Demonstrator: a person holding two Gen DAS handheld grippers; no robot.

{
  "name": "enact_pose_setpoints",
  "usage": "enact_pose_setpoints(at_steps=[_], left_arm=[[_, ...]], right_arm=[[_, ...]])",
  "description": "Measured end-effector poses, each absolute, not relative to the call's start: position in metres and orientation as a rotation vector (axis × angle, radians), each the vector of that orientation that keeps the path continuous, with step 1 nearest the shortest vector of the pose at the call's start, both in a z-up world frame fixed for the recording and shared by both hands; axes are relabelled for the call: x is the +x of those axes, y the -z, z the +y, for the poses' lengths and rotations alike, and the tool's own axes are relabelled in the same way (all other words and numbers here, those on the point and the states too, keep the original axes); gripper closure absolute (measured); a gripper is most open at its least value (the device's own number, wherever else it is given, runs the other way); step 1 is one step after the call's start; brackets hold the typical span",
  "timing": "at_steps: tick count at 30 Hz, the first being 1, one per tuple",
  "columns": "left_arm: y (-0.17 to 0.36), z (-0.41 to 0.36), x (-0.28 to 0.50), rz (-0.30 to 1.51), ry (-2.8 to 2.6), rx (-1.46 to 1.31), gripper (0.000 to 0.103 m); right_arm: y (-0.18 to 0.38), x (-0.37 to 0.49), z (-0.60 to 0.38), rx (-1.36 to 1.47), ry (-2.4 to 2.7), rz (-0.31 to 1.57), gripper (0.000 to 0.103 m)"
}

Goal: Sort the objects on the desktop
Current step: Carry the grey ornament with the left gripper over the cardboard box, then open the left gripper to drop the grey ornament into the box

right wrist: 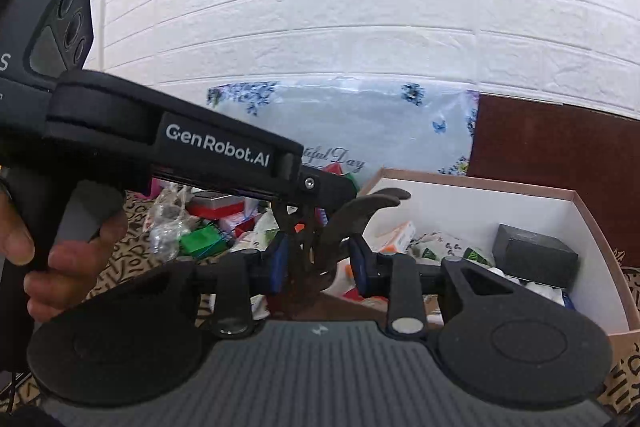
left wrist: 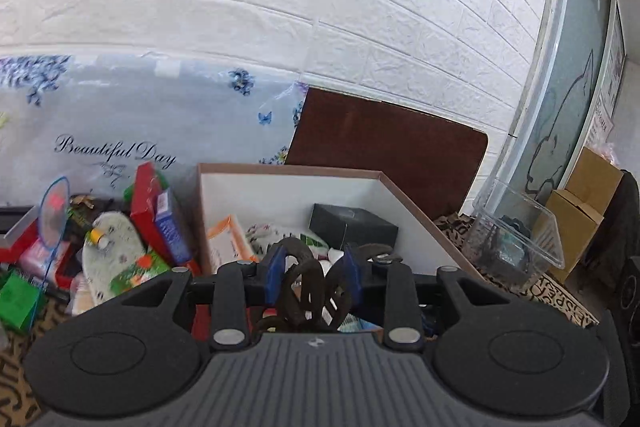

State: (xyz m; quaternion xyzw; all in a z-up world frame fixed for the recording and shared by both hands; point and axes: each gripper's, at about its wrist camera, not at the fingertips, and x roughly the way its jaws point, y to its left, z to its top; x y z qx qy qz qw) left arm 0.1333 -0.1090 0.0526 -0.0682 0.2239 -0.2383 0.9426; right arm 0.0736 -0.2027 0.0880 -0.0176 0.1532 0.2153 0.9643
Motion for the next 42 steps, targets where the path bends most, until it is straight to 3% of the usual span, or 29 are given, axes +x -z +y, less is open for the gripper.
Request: enact_pose_setpoints(at_steps=[11, 14, 15, 16, 22, 42], left_arm=[[-0.060, -0.138, 0.171, 0.431, 0.524, -0.111, 0.061], [-0.037, -0.143, 0.183, 0.497, 0.547, -0.108, 0.045], [-0.029, -0.143, 0.187, 0.521, 0.543, -0.112, 0.032], [-0.021, -0.142, 0.189, 0.540, 0.532, -0.116, 0.024], [-0.005, -0.129, 0.196, 0.582, 0.469, -0.170, 0.013], [-0.003, -0.125, 0.175, 0.579, 0.458, -0.136, 0.009]], right_arm=[[-0.096, 0.114, -0.230, 0.029, -0.384, 0.272, 0.071], [-0.083, 0.125, -0.234, 0.049, -0.372, 0.309, 0.069], [-0.076, 0.132, -0.236, 0.060, -0.367, 0.338, 0.066], [-0.068, 0.136, -0.237, 0.068, -0.359, 0.365, 0.055], [-0.041, 0.137, -0.237, 0.010, -0.274, 0.413, 0.018], [-0.044, 0.130, -0.234, 0.058, -0.262, 0.437, 0.008]])
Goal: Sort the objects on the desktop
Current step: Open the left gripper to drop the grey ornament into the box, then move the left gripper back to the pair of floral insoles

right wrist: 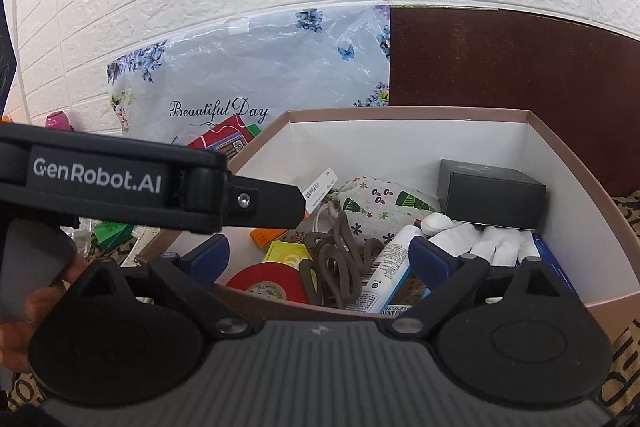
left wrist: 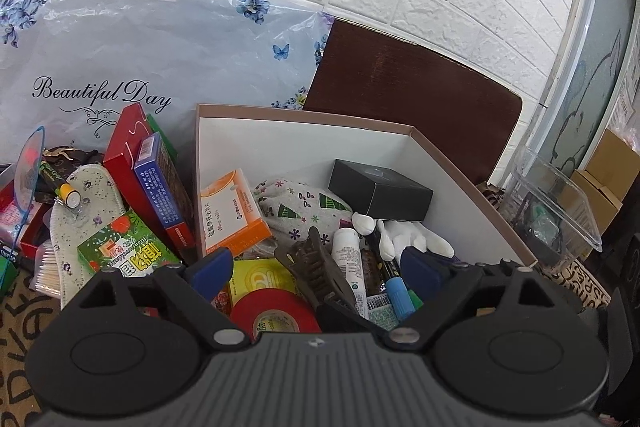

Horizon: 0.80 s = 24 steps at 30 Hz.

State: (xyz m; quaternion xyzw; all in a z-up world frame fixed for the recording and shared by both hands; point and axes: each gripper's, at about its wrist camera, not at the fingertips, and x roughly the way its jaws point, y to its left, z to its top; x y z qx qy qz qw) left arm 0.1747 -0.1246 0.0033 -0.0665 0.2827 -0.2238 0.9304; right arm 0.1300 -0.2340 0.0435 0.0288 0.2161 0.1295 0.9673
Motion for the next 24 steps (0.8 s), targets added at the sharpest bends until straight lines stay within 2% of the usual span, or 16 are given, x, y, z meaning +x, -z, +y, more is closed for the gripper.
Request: enact_pose_setpoints(at_steps=[1, 24], left_arm=[[-0.004, -0.124, 0.172, 0.577, 0.458, -0.136, 0.009], [0.013, -0.058, 0.077, 0.553, 0.372, -0.281, 0.009]], right_arm=[[-0.045, 0.128, -0.233, 0.057, -0.264, 0.434, 0.005], [-0.053, 0.053, -0.168, -0.061, -0.418, 0.422, 0.005]])
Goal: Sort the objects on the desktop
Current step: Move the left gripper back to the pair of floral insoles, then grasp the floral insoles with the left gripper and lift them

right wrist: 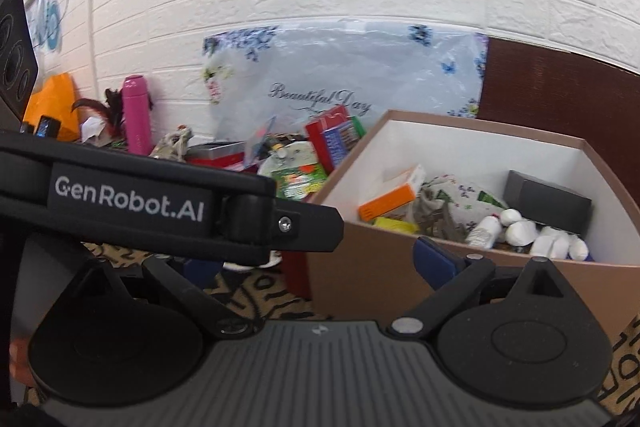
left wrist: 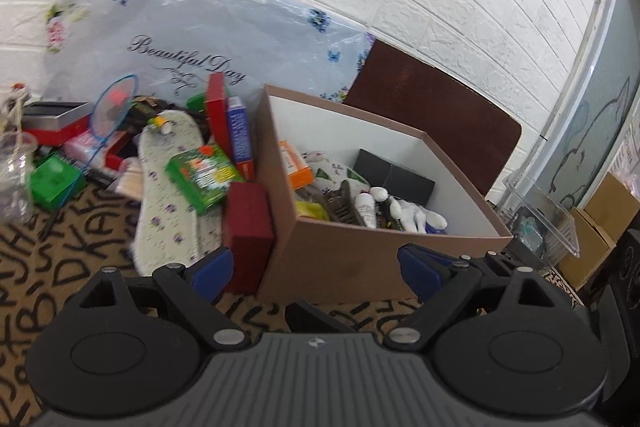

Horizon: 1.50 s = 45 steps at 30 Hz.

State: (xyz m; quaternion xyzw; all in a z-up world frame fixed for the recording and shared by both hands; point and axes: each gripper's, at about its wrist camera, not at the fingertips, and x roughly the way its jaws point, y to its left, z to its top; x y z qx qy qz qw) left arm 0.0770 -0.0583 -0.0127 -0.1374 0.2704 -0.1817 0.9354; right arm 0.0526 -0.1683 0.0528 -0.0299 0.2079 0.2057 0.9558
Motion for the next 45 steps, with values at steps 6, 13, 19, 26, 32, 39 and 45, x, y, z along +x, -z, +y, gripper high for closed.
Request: enact_pose_setpoints(at_steps=[6, 13, 19, 26, 32, 39, 45], left_arm=[[0.031, -0.028, 0.059, 0.580, 0.319, -0.316, 0.009], [0.048, 0.009, 0.058, 0.605, 0.250, -0.385, 0.010], [0.058, 0.029, 0.069, 0.621, 0.231, -0.418, 0.012], [0.068, 0.040, 0.095, 0.649, 0.242, -0.425, 0.023], [0.074, 0.042, 0.123, 0.669, 0.253, -0.434, 0.031], [0.078, 0.035, 0.156, 0.687, 0.293, -0.418, 0.037], [0.082, 0.024, 0.181, 0.713, 0.334, -0.398, 0.045]], right_arm=[[-0.041, 0.041, -0.142, -0.080, -0.473, 0.469, 0.005], [-0.021, 0.036, -0.106, -0.127, -0.520, 0.513, 0.006], [-0.010, 0.046, -0.080, -0.149, -0.520, 0.524, 0.007], [0.003, 0.064, -0.062, -0.210, -0.451, 0.520, 0.025], [0.013, 0.081, -0.054, -0.228, -0.411, 0.527, 0.034], [0.020, 0.096, -0.050, -0.239, -0.359, 0.502, 0.040], [0.023, 0.099, -0.050, -0.262, -0.326, 0.457, 0.045]])
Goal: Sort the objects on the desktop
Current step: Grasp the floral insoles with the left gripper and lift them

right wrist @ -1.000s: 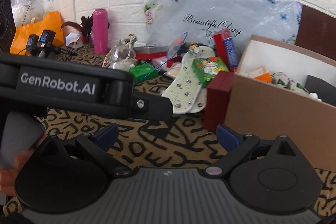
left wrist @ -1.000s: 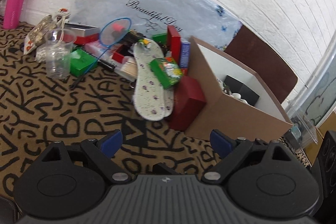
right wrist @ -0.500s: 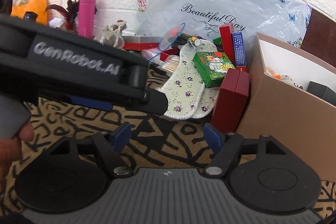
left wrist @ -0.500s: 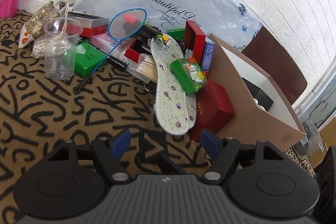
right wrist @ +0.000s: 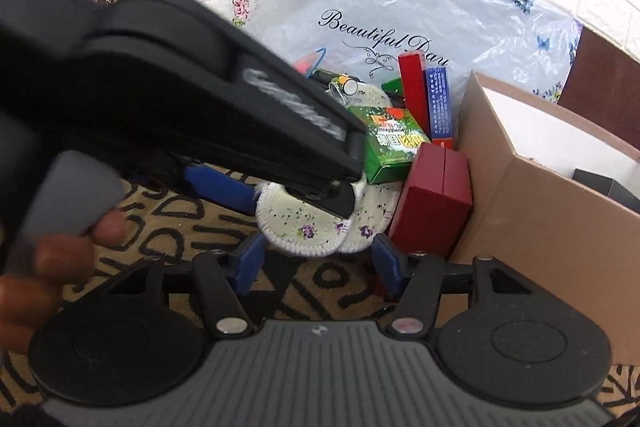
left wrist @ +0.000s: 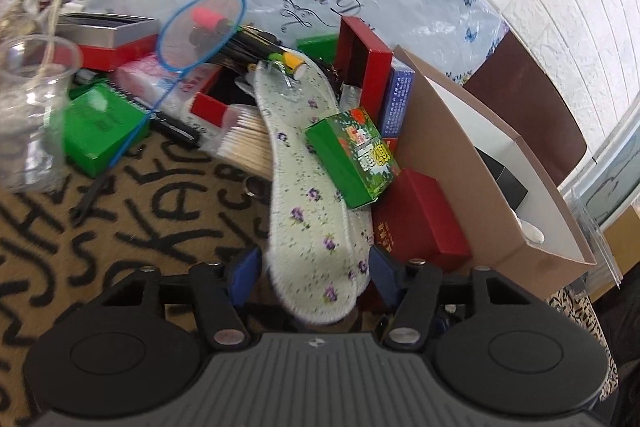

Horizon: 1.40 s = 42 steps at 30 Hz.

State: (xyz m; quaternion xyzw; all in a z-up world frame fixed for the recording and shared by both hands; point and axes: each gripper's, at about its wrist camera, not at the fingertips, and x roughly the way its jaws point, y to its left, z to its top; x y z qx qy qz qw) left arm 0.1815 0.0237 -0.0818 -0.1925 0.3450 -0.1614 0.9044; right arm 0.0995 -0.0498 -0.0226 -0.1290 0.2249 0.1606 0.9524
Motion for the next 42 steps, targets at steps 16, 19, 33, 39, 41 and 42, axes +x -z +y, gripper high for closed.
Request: enact_pose_setpoints(at_steps=[16, 19, 33, 39, 41, 42], left_arm=[[0.079, 0.017, 0.167, 0.730, 0.365, -0.361, 0.096], [0.076, 0.025, 0.140, 0.731, 0.352, -0.382, 0.097], [0.077, 0.048, 0.008, 0.766, 0.245, -0.467, 0.091], [0.087, 0.060, -0.010, 0.786, 0.113, -0.474, 0.042], [0.088, 0.064, -0.010, 0.783, 0.099, -0.472, 0.039], [0.087, 0.066, -0.009, 0.780, 0.093, -0.469, 0.038]], right_arm=[[0.019, 0.107, -0.061, -0.249, -0.382, 0.478, 0.075], [0.013, 0.090, -0.063, -0.283, -0.441, 0.474, 0.078], [-0.009, -0.019, -0.075, -0.295, -0.787, 0.569, 0.076], [-0.004, -0.046, -0.076, -0.308, -0.814, 0.621, 0.046], [-0.006, -0.054, -0.077, -0.305, -0.814, 0.620, 0.040], [-0.005, -0.052, -0.077, -0.299, -0.813, 0.622, 0.033]])
